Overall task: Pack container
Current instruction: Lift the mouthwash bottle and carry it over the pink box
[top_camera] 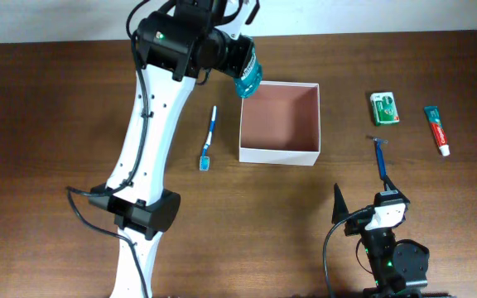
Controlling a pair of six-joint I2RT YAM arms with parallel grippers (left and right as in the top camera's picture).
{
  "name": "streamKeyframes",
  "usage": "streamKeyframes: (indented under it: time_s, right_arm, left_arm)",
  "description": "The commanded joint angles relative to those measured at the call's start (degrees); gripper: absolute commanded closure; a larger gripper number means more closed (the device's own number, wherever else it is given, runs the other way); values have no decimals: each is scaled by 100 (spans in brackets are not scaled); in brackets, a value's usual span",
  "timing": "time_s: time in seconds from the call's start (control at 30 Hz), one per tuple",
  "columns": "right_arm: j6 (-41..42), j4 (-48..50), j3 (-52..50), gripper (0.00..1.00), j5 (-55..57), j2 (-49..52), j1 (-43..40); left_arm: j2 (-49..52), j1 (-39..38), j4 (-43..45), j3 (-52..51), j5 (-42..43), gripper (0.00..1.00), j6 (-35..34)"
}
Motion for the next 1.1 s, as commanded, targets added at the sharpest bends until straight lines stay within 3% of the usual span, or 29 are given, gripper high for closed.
streamKeyframes:
  time_s: [0.0,0.73,1.07]
  right_arm:
    - [-37,13,-52,1,-50,-59,31]
    - [-37,13,-52,2,-50,-59,28]
    - [-37,13,-52,1,-50,-59,31]
  left_arm:
    - [258,4,31,146,68,86,-210]
    - [960,-197,-39,146,247,86,-297]
    - [1329,-208,201,146,-240,85,-809]
